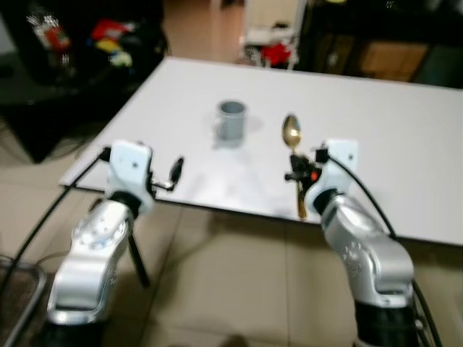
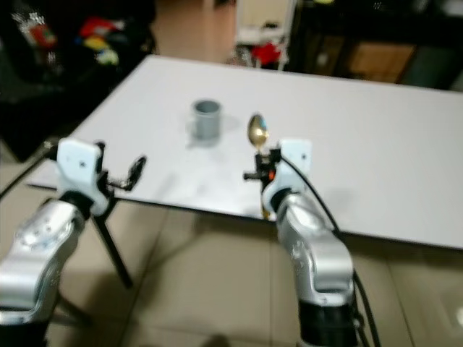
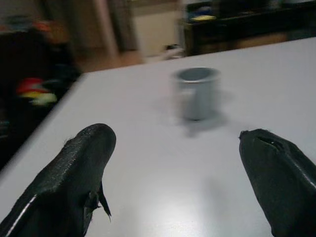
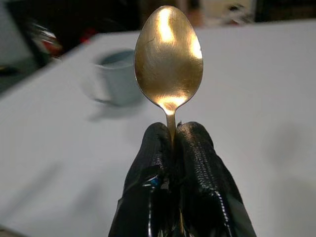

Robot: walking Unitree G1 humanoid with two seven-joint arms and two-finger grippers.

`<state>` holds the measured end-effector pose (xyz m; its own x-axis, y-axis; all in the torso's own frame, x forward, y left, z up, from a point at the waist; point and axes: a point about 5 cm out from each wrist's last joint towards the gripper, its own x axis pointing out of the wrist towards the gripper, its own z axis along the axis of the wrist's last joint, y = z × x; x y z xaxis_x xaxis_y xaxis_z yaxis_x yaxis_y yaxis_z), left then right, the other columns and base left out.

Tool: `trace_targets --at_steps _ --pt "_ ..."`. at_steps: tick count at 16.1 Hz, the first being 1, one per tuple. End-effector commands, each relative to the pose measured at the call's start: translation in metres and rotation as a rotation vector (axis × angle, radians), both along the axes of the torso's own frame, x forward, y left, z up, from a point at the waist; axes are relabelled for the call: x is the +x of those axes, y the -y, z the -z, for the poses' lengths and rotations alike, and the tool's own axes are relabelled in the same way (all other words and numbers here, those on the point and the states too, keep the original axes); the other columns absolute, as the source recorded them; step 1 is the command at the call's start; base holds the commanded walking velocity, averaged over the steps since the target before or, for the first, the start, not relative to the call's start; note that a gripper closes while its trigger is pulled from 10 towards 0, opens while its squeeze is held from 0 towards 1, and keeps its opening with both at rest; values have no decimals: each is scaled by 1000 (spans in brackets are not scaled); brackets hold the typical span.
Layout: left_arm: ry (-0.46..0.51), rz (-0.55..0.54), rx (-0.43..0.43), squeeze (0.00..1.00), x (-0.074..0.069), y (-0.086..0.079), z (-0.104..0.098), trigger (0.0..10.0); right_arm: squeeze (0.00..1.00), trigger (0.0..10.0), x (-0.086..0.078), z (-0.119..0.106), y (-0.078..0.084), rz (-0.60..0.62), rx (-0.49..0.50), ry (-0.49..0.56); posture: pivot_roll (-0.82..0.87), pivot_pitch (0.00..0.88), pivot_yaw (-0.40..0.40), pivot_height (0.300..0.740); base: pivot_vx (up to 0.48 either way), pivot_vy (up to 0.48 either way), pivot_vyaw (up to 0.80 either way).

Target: Setting the table

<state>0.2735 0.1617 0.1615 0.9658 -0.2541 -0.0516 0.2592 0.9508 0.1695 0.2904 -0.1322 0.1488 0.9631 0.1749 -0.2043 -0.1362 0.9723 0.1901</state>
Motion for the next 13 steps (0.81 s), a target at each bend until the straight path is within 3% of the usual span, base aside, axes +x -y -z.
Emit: trace_targets --at_steps 1,6,8,13 --pt "0 -9 17 0 0 -4 -2 10000 0 10000 2 -4 0 3 7 -7 175 0 -23 740 281 0 0" --pt "-1 28 16 0 2 -2 -4 10000 0 10000 7 7 2 22 -2 -115 178 0 -21 740 281 0 0" --pt "-17 40 21 0 3 -2 -2 10000 0 10000 15 10 7 50 -34 -162 168 0 -7 740 0 0 0" --pt "-31 248 34 0 1 11 -7 10000 0 10000 37 18 14 49 -33 -275 179 0 -8 740 0 0 0"
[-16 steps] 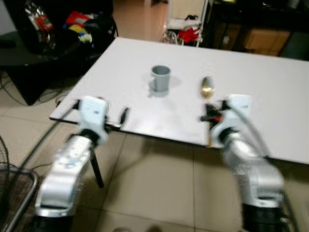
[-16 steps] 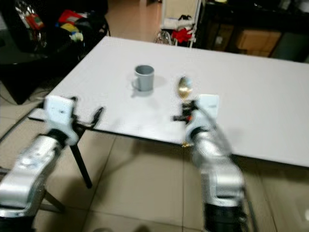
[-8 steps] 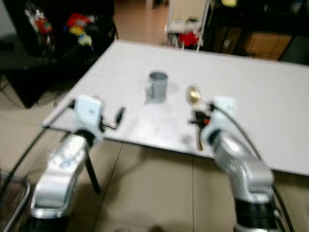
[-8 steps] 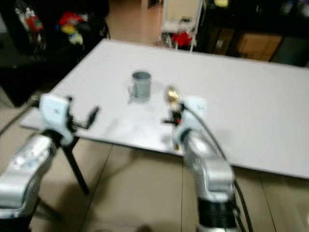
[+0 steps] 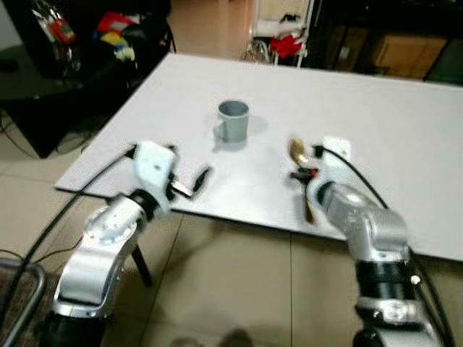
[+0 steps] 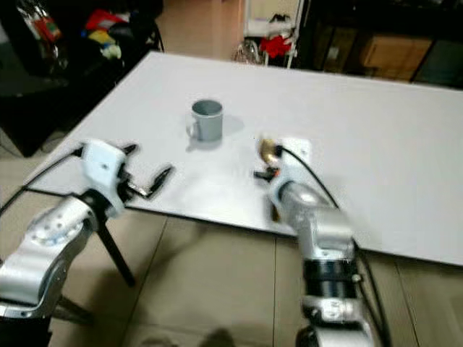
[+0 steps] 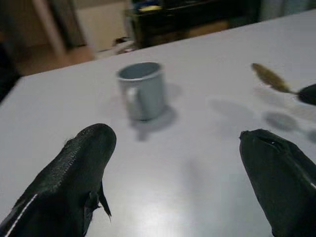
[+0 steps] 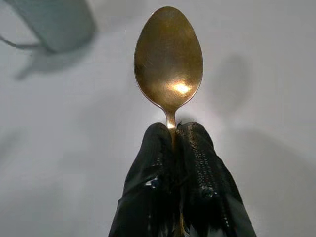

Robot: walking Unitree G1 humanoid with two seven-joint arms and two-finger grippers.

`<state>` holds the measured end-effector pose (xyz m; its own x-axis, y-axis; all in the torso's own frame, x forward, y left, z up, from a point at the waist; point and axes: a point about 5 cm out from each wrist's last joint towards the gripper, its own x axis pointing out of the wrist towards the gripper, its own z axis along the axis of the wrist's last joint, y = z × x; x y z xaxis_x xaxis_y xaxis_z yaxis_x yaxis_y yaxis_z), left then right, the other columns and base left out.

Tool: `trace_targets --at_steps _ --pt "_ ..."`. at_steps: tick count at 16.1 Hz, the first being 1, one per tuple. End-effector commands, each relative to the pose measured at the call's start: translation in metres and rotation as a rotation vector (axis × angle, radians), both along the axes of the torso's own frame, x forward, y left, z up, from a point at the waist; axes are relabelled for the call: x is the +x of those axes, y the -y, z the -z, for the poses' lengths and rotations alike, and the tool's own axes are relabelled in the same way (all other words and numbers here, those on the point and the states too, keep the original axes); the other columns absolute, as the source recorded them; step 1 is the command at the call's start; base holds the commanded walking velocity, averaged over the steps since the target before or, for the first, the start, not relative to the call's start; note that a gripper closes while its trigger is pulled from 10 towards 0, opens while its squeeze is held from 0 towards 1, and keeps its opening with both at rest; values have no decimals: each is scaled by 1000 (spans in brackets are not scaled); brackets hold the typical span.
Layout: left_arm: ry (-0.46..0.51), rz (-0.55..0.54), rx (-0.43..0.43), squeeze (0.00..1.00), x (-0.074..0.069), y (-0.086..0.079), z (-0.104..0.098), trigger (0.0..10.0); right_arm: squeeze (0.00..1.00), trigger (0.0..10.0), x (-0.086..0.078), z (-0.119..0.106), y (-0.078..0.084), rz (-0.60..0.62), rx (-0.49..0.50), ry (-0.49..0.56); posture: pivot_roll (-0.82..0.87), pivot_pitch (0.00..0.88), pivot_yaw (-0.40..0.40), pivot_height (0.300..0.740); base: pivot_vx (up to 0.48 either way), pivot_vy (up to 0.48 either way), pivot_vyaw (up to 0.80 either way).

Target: Setting the table

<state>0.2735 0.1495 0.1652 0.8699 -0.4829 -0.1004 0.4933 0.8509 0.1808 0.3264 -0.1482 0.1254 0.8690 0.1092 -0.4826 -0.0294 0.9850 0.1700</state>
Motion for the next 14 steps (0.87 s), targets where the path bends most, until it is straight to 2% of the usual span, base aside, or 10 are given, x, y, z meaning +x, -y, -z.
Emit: trace_targets --at_steps 1,2,3,4,5,7,10,12,14 --pt "-1 59 3 0 -2 3 -4 10000 0 10000 6 -4 -1 -5 -10 8 180 0 -8 740 0 0 0" --pt "-24 150 19 0 -7 9 -3 10000 0 10000 17 -1 2 -1 -50 -13 179 0 -7 740 0 0 0" --pt "-28 168 25 0 -9 10 -2 10000 0 10000 20 -1 3 2 -53 -15 180 0 -5 740 0 0 0" --pt "-47 235 26 0 -13 15 -2 10000 0 10000 30 1 3 -15 -68 -23 180 0 2 740 0 0 0" --pt "-51 247 21 0 -14 16 -3 10000 0 10000 32 2 4 -20 -74 -24 180 0 2 740 0 0 0" --pt "-84 310 26 0 -19 17 -2 10000 0 10000 48 1 3 -32 -72 -26 190 0 9 740 0 0 0" --pt "-95 330 46 0 -24 14 -3 10000 0 10000 60 -4 2 -15 -36 -21 221 0 4 740 0 0 0" --pt "-118 332 63 0 -31 9 -2 10000 0 10000 65 -6 3 0 -45 -12 240 0 6 740 0 0 0" --pt "-130 328 69 0 -34 7 -1 10000 0 10000 67 -5 7 57 -25 -1 255 0 2 740 0 0 0"
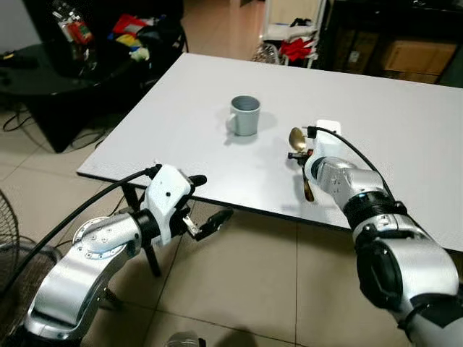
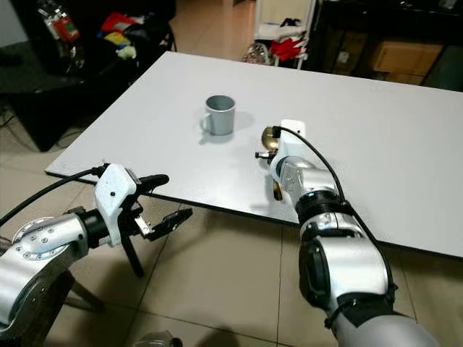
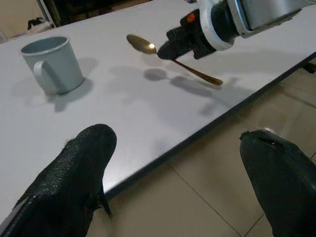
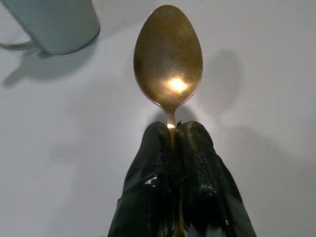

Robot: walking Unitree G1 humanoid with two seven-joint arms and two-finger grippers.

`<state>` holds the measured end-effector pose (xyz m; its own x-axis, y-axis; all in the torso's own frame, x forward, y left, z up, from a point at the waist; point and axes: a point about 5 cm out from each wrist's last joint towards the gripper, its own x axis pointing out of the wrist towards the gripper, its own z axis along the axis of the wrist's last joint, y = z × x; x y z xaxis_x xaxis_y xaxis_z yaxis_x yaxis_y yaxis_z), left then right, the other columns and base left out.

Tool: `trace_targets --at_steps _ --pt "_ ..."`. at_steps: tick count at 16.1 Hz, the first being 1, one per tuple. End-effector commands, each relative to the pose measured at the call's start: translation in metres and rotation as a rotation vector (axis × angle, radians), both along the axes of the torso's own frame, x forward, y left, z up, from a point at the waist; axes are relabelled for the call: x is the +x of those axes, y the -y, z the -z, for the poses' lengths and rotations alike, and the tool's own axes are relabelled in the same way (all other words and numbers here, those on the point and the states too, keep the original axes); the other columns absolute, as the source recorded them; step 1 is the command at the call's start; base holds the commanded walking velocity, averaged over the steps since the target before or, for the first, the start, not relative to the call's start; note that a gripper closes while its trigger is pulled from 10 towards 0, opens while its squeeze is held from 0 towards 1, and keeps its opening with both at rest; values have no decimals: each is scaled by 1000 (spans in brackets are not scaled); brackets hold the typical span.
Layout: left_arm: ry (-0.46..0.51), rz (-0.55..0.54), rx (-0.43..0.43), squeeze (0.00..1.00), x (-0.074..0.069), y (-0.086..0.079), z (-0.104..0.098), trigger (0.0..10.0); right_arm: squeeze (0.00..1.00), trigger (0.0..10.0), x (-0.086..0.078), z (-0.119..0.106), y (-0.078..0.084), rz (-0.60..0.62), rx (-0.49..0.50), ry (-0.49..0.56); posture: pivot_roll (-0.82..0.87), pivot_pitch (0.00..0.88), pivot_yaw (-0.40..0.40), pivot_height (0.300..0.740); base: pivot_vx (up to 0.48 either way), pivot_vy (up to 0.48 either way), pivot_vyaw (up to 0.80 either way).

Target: Setting the table

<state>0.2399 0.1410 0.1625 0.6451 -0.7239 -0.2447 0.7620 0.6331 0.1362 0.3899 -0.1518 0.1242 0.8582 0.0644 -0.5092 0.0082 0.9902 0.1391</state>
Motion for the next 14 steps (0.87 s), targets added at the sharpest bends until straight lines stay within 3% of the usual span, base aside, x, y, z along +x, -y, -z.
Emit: trace_targets --at_steps 1,14 --pt "8 0 11 0 -3 -1 -4 10000 0 10000 3 -5 6 37 11 22 261 0 3 740 0 0 0" --pt "-6 21 19 0 -4 1 -7 10000 0 10000 -12 28 23 117 -23 -66 255 0 27 740 0 0 0"
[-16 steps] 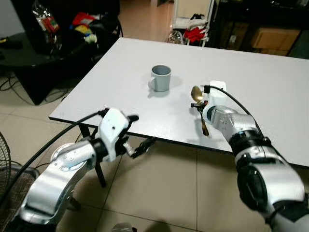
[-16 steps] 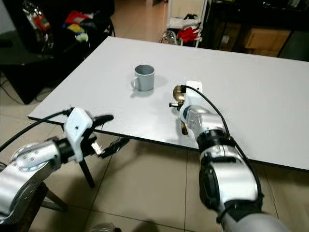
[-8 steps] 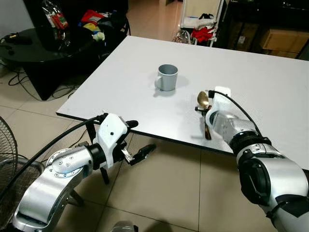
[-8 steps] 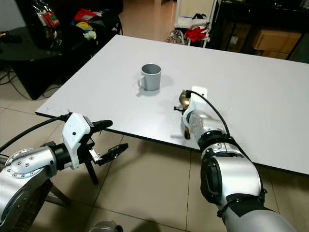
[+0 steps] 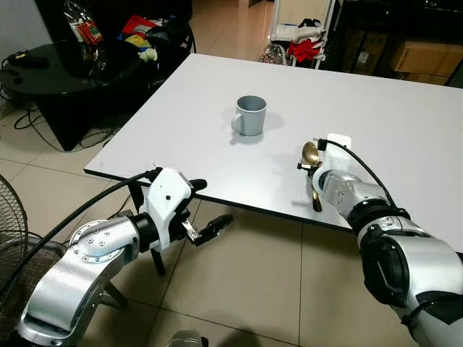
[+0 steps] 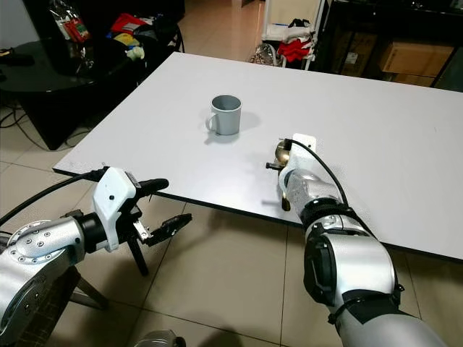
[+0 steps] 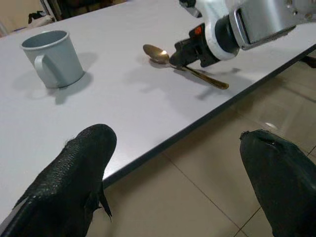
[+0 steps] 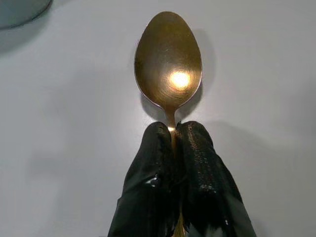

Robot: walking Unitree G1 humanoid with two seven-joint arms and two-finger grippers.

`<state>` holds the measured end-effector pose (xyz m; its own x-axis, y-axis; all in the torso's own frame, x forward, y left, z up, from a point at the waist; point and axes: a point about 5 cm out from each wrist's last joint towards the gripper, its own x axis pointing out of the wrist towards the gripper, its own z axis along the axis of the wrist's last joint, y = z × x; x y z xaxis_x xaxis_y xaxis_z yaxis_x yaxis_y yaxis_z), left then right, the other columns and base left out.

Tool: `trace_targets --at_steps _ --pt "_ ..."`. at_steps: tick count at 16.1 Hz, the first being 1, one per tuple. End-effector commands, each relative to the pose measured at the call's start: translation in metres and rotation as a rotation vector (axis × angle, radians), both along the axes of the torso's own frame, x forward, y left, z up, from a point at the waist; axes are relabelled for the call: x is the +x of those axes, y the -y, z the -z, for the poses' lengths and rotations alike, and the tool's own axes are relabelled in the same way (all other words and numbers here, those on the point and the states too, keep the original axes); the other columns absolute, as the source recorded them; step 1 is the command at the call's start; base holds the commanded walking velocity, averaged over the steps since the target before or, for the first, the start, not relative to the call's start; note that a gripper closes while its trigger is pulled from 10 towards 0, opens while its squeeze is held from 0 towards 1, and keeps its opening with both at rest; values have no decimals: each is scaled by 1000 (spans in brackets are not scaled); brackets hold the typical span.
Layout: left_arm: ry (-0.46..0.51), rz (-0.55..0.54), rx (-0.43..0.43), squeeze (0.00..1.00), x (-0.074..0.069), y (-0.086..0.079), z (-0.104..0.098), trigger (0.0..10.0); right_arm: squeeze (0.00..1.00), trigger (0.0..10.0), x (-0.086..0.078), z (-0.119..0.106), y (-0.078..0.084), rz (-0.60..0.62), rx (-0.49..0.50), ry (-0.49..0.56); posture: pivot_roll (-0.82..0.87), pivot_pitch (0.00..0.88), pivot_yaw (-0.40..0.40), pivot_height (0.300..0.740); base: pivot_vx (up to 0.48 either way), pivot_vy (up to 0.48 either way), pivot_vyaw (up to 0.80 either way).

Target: Setting the table

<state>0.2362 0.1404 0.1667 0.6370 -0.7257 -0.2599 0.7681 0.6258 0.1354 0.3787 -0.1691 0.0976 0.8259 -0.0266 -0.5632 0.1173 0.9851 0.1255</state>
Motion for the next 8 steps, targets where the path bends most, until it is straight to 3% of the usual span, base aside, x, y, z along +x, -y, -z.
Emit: trace_targets --at_steps 1,2,4,5,8 --pt "4 13 8 0 0 1 -3 10000 0 10000 -2 2 7 19 -15 -6 255 0 27 740 0 0 0" --pt "5 12 8 0 -1 1 -3 10000 0 10000 -2 4 8 23 -17 -7 261 0 25 740 0 0 0" --pt "4 9 9 0 -1 0 -3 10000 706 10000 -3 5 9 28 -17 -9 266 0 23 740 0 0 0" --pt "4 7 9 0 0 0 -3 10000 1000 10000 -4 6 9 30 -17 -9 266 0 22 740 0 0 0" --pt "14 -3 -2 0 2 1 -4 10000 1000 10000 -1 0 12 33 -23 22 261 0 16 740 0 0 0"
